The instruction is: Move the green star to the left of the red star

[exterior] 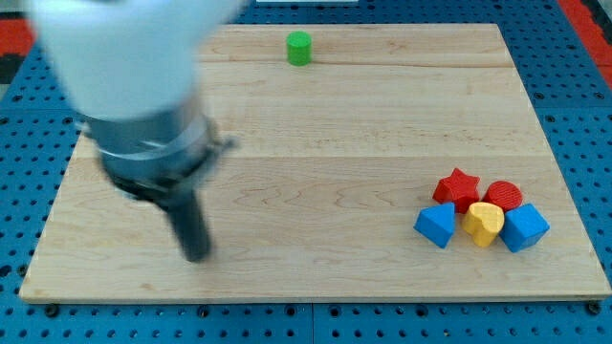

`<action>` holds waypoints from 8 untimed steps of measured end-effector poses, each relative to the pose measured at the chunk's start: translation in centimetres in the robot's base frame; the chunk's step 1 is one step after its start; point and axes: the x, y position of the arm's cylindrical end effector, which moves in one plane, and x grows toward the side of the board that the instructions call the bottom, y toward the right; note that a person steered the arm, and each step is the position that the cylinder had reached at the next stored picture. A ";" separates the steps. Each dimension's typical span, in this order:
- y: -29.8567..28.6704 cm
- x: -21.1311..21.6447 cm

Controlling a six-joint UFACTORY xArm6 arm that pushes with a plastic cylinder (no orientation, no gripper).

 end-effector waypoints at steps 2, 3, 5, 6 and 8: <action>-9.2 -12.4; -10.2 -16.0; 2.4 -16.9; 6.2 -16.9; -2.0 -19.5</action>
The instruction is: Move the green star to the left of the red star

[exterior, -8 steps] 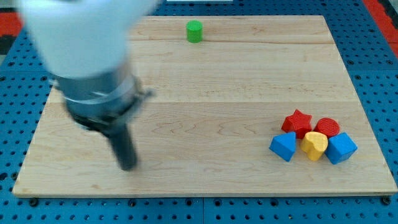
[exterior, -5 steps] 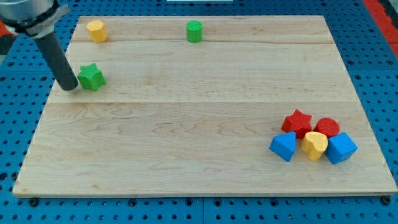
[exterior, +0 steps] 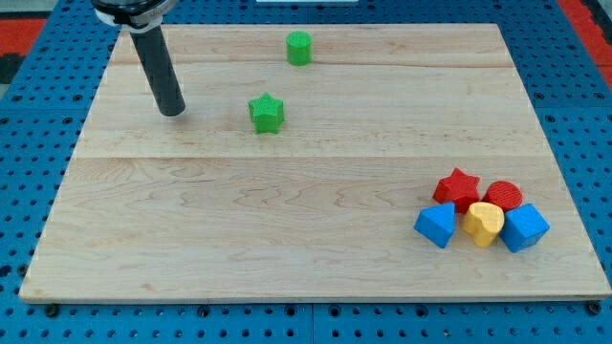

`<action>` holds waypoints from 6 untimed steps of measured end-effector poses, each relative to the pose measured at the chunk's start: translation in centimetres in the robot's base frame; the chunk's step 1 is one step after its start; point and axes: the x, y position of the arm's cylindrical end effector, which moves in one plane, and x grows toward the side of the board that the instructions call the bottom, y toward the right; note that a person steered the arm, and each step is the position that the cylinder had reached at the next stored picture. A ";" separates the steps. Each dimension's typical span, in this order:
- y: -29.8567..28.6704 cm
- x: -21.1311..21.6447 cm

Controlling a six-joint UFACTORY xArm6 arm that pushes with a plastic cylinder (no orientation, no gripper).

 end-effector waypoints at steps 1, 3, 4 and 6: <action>7.2 -0.2; 26.0 5.9; 25.1 5.9; 25.0 9.3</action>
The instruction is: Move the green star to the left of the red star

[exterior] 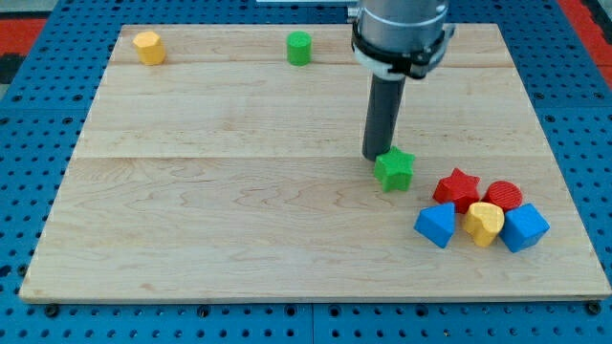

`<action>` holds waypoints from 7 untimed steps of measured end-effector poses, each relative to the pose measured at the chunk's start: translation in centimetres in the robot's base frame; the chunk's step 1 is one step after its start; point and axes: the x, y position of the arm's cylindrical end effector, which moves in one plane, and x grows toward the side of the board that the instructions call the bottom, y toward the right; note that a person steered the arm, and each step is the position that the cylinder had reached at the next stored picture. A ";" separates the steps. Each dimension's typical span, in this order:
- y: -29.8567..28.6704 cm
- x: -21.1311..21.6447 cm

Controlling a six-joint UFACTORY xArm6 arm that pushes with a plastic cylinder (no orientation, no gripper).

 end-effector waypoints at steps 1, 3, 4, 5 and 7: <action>0.0 -0.7; 1.8 -0.4; 3.7 0.9; 3.9 0.9; -1.3 0.9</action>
